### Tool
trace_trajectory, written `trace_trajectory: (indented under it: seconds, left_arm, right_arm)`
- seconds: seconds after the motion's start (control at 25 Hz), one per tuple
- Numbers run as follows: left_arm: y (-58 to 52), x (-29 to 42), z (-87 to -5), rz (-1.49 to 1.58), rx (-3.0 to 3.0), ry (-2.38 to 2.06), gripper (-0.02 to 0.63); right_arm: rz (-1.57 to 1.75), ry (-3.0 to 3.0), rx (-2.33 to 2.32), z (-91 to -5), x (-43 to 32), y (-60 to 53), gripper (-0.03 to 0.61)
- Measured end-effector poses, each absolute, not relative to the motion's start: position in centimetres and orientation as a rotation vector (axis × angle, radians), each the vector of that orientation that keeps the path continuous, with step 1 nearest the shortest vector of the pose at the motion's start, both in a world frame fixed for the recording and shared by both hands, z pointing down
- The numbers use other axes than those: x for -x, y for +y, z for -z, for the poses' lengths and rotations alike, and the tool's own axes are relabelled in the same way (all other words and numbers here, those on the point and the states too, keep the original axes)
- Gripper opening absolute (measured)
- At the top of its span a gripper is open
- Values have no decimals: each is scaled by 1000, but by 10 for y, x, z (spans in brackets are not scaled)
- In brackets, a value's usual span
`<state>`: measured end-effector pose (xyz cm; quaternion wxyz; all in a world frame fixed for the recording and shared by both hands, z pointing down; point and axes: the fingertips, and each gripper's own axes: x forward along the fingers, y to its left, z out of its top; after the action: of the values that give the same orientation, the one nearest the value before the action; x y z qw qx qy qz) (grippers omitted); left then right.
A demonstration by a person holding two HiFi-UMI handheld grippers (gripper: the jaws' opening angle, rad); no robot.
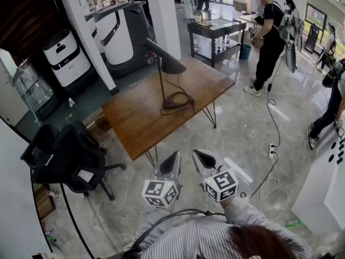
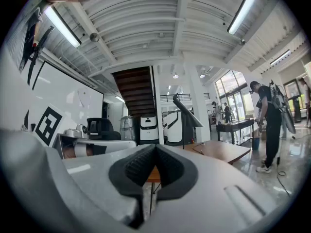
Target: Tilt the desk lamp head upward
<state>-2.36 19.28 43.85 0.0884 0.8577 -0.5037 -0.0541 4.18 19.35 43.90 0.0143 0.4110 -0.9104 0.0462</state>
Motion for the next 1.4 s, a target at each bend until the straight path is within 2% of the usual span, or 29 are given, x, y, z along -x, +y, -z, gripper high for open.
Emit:
trace_trajectory:
  seconds: [0.6, 1.4]
  left_arm:
    - [184, 23, -442, 91, -2566, -1485, 7]
    - [138, 5, -456, 133, -2504, -1576, 6]
  right_arm:
    - [-171, -2844, -1261, -445, -37, 187, 2]
    - [-128, -2896, -1200, -442, -69, 142, 2]
